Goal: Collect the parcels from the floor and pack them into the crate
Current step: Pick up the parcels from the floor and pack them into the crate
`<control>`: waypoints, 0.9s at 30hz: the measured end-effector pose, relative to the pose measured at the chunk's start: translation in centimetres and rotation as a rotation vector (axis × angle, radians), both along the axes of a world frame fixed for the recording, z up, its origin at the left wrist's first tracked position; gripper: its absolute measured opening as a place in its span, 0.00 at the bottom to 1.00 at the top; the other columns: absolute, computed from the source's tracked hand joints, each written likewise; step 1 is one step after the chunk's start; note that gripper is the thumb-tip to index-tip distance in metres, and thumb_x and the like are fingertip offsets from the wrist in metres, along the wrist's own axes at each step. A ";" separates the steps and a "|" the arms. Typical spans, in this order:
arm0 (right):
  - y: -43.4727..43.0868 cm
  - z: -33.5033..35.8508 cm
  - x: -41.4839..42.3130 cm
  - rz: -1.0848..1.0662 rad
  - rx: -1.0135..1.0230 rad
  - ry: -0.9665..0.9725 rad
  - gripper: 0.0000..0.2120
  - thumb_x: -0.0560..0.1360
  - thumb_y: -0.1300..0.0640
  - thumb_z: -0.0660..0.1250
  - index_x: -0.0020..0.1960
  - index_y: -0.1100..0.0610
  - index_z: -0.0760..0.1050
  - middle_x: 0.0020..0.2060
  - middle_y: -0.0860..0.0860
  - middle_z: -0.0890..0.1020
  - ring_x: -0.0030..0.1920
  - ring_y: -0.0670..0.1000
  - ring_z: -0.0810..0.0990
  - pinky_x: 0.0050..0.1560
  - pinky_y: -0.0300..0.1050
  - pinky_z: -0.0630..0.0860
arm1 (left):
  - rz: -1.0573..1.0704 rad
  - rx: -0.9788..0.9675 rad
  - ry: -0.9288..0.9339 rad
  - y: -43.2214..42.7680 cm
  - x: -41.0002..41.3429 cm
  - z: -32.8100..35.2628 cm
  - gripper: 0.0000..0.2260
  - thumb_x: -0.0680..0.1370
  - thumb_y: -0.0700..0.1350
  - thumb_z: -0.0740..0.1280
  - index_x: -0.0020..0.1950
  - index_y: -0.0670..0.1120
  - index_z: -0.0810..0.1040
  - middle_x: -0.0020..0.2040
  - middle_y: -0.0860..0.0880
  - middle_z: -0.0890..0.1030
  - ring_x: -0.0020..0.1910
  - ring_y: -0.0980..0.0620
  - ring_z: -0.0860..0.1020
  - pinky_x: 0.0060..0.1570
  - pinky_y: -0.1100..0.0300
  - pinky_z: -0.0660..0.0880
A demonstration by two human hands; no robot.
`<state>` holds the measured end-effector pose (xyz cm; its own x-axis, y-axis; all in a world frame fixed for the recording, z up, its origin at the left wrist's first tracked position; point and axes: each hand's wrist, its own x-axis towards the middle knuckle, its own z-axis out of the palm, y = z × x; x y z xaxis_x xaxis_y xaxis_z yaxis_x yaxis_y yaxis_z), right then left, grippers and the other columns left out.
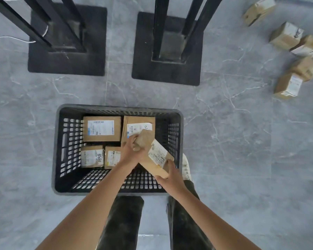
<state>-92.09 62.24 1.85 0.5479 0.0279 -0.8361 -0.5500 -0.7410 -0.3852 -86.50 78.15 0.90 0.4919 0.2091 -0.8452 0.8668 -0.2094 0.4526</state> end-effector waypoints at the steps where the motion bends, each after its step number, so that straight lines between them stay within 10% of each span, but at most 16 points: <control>1: 0.0 -0.8 0.1 -0.002 -0.057 -0.024 0.38 0.71 0.51 0.71 0.74 0.52 0.53 0.67 0.54 0.69 0.65 0.53 0.69 0.61 0.50 0.75 | -0.053 0.037 -0.038 -0.6 0.8 -0.6 0.29 0.70 0.44 0.71 0.68 0.55 0.65 0.66 0.46 0.66 0.54 0.48 0.74 0.49 0.55 0.78; 7: 0.6 -5.7 2.3 0.155 -0.427 -0.130 0.41 0.70 0.38 0.69 0.72 0.57 0.54 0.62 0.56 0.74 0.59 0.56 0.77 0.51 0.50 0.77 | -0.277 0.123 -0.135 -2.9 4.7 -4.1 0.27 0.70 0.53 0.70 0.67 0.55 0.65 0.59 0.50 0.67 0.39 0.61 0.68 0.32 0.71 0.64; 12: 2.1 -8.9 3.7 0.025 -0.311 -0.192 0.30 0.75 0.47 0.66 0.69 0.60 0.59 0.60 0.57 0.76 0.56 0.55 0.80 0.50 0.49 0.80 | -0.268 -0.189 -0.111 -1.3 6.4 -5.6 0.33 0.73 0.48 0.70 0.74 0.51 0.58 0.64 0.48 0.72 0.56 0.49 0.75 0.58 0.48 0.75; 18: 3.2 -10.7 6.9 0.226 -0.293 -0.405 0.51 0.68 0.45 0.73 0.77 0.54 0.42 0.70 0.57 0.62 0.64 0.56 0.71 0.56 0.53 0.77 | -0.251 0.069 -0.096 -1.7 6.0 -7.5 0.27 0.69 0.55 0.70 0.65 0.47 0.69 0.53 0.49 0.76 0.52 0.47 0.78 0.51 0.49 0.79; 27: 5.0 -12.2 9.6 0.061 -0.302 -0.247 0.43 0.67 0.48 0.74 0.71 0.58 0.53 0.61 0.61 0.71 0.55 0.61 0.77 0.49 0.55 0.79 | -0.195 -0.324 0.050 -0.8 4.9 -10.3 0.27 0.77 0.40 0.62 0.74 0.47 0.57 0.69 0.48 0.68 0.64 0.52 0.69 0.57 0.59 0.70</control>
